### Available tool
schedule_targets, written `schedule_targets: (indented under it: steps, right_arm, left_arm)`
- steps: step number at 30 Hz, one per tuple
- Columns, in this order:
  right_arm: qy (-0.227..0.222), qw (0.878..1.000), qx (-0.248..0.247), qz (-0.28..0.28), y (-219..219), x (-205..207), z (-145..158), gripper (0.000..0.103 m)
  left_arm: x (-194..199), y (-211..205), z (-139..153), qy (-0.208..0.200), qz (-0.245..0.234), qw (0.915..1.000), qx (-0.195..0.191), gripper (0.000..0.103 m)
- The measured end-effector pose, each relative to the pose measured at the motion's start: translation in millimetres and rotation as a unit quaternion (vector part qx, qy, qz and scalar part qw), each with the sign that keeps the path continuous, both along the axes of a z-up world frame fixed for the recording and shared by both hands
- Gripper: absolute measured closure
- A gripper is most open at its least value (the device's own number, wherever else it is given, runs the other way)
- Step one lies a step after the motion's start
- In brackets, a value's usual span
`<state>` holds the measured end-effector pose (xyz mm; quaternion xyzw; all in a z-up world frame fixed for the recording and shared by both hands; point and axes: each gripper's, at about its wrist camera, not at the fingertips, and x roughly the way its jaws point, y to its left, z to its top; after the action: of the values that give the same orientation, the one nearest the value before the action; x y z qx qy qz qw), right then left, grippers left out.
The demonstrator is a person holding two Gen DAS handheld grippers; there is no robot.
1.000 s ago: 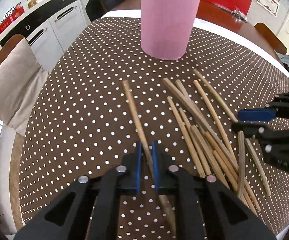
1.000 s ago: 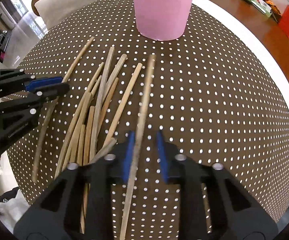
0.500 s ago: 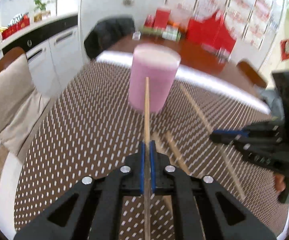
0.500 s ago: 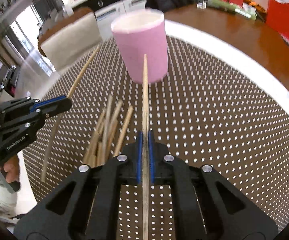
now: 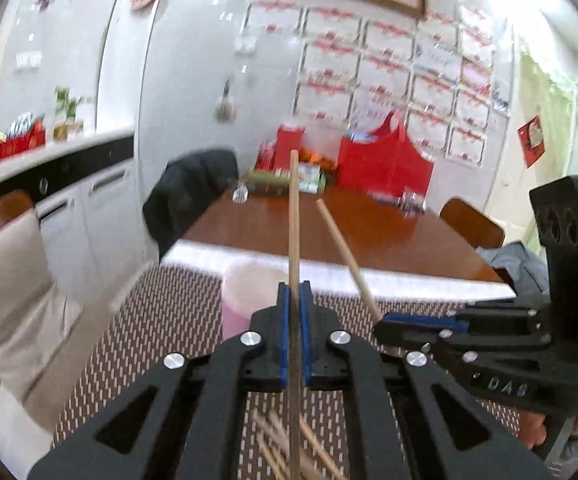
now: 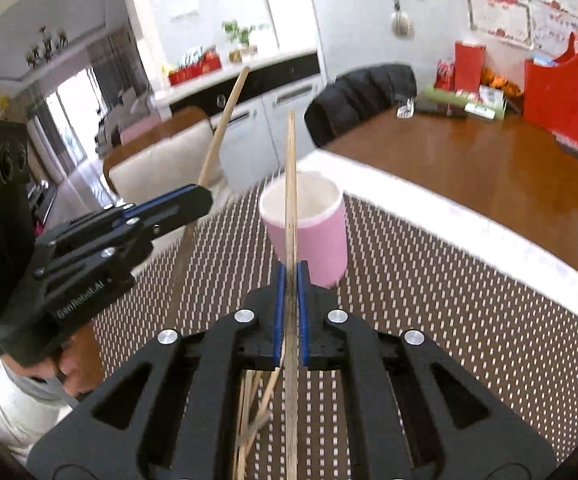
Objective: Organize utensils
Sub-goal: 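Lift the held chopsticks upright and carry both grippers over the pink cup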
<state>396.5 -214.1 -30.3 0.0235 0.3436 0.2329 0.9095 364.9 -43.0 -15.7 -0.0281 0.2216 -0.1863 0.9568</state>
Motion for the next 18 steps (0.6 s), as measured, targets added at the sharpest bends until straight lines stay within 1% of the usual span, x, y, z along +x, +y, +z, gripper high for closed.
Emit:
schedule_targets:
  steps: [3,5,8,10,11,14,18]
  right_arm:
    - [-0.026,0.999,0.032,-0.014,-3.0,5.2,10.7,0.097]
    - [-0.043,0.998,0.043,-0.024,-6.9,4.3,17.3,0.097]
    - [-0.077,0.993,0.079,-0.037,-9.5,12.9,31.7,0.097]
    - [-0.103,0.990,0.087,-0.050,-9.0,16.3,39.1,0.097]
    - [-0.120,0.987,0.094,-0.058,-8.4,19.8,43.0,0.097]
    - [-0.139,0.981,0.113,-0.069,-7.9,28.2,49.3,0.097]
    - [-0.173,0.973,0.123,-0.090,-7.7,37.8,54.4,0.097]
  left_arm:
    - [7.2,-8.4,13.8,-0.033,0.005,0.9994,-0.007,0.097]
    - [11.7,-9.7,21.9,-0.053,0.010,0.9984,-0.014,0.097]
    - [19.9,-11.4,34.4,-0.085,0.021,0.9958,-0.026,0.097]
    - [27.3,-13.8,42.7,-0.108,0.031,0.9932,-0.029,0.097]
    - [30.0,-12.3,44.2,-0.114,0.032,0.9924,-0.034,0.097]
    - [41.1,-8.7,49.6,-0.123,0.042,0.9898,-0.059,0.097]
    - [49.3,-6.9,52.4,-0.150,0.055,0.9847,-0.068,0.097]
